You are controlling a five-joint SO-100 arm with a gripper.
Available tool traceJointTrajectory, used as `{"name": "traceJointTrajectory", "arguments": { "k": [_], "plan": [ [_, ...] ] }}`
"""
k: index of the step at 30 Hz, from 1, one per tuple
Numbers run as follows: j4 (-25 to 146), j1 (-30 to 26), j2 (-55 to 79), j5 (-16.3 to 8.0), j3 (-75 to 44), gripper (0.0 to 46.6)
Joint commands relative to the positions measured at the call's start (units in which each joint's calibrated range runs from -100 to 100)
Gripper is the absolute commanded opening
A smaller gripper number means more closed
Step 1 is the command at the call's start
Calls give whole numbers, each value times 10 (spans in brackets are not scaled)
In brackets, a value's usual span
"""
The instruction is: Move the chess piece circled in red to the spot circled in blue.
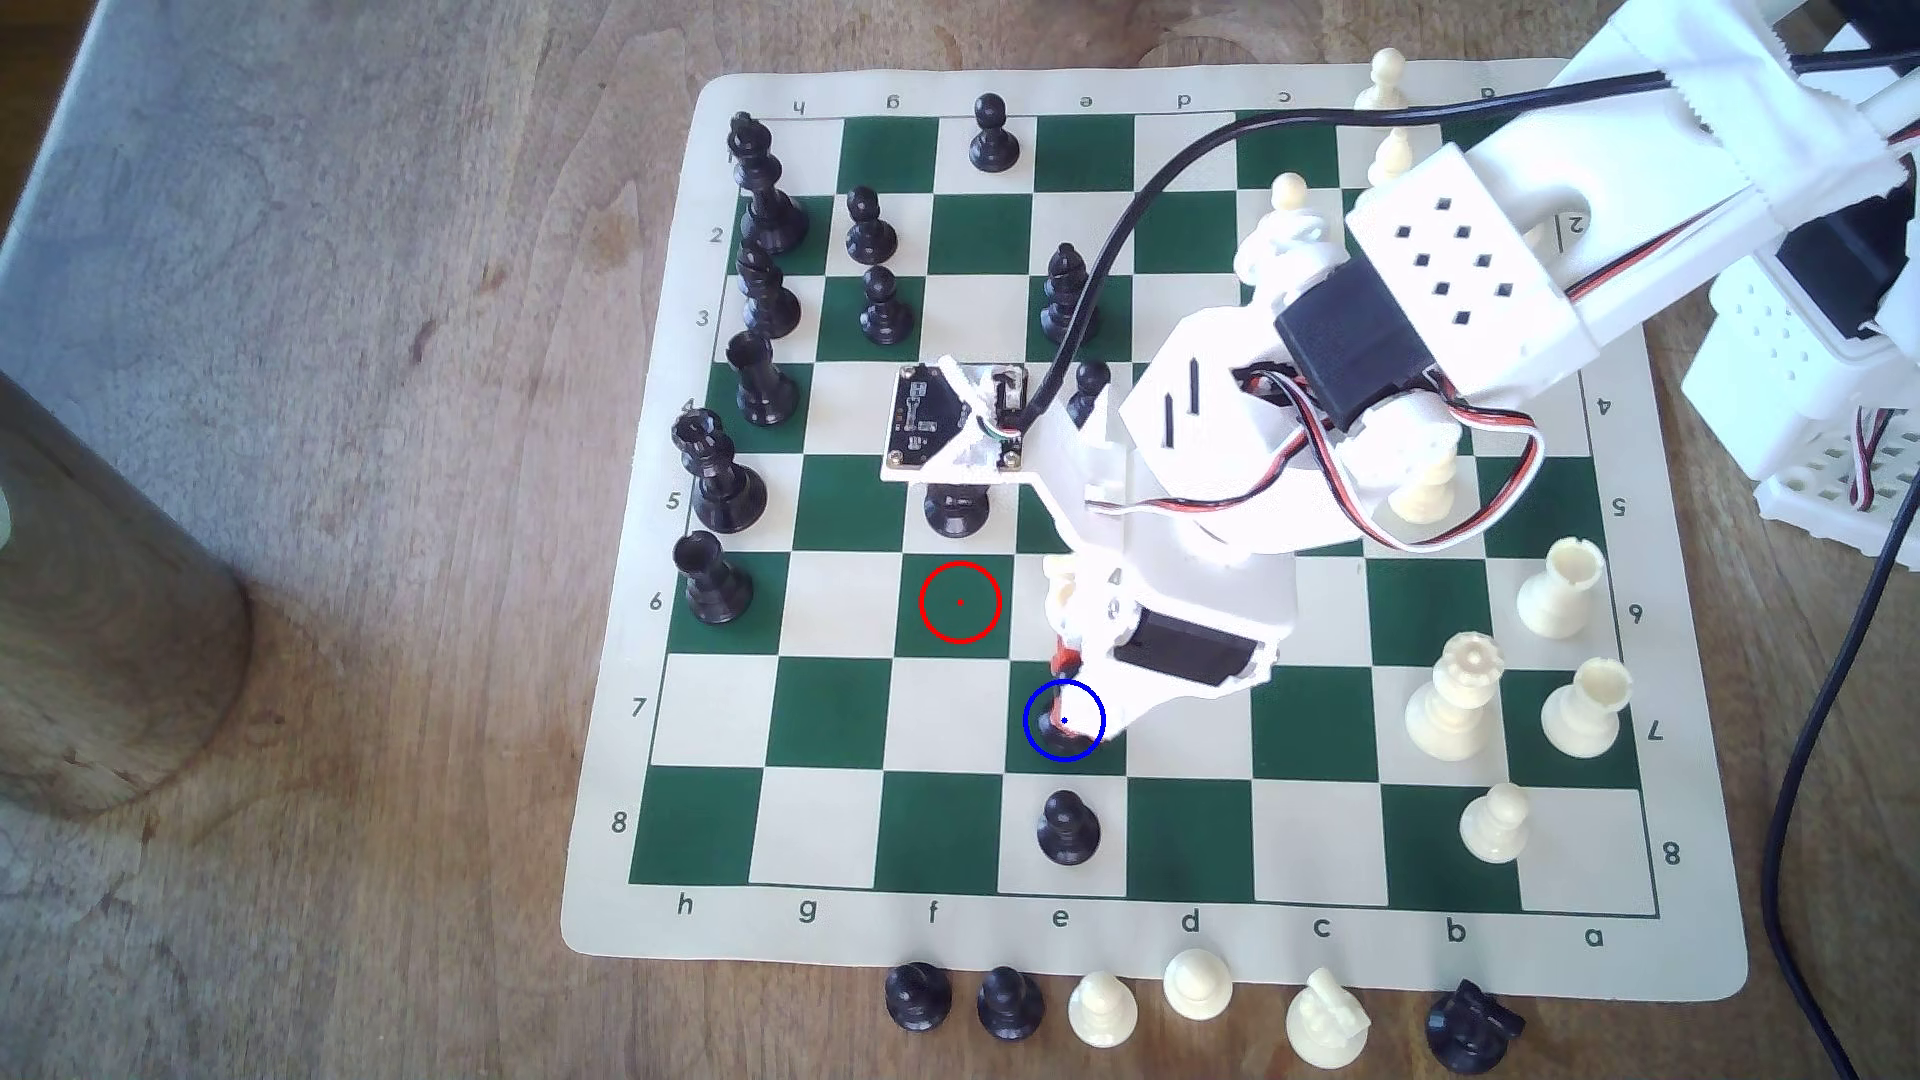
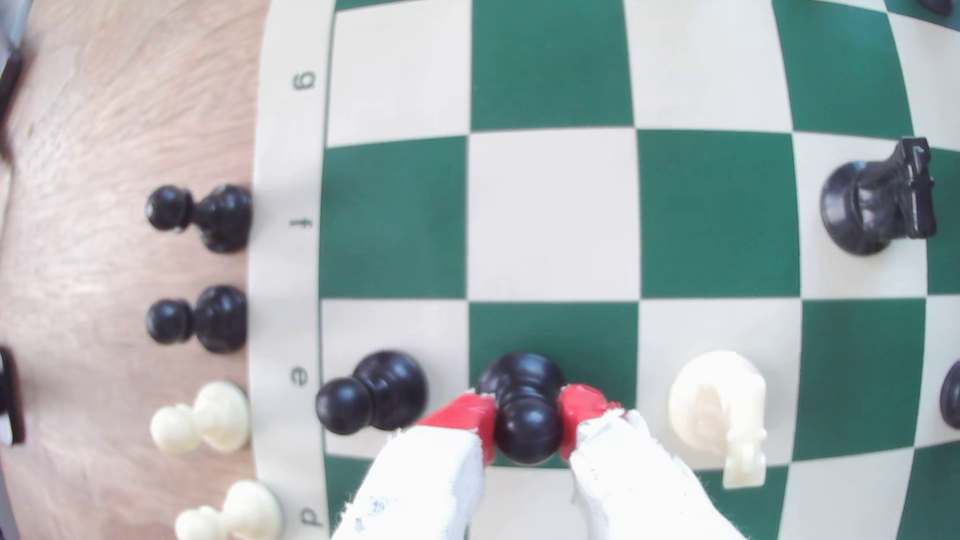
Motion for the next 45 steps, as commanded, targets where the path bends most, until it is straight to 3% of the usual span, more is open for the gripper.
{"name": "traceJointTrajectory", "arguments": {
  "k": [1,11,15,23,40,45],
  "plan": [
    [-6,9,-16,3,-28,9],
    [2,5,-6,8,-29,15],
    [12,9,-5,12,-34,111],
    [27,13,-26,15,-37,160],
    [148,16,-195,17,-35,202],
    [140,30,-280,34,26,169]
  ]
}}
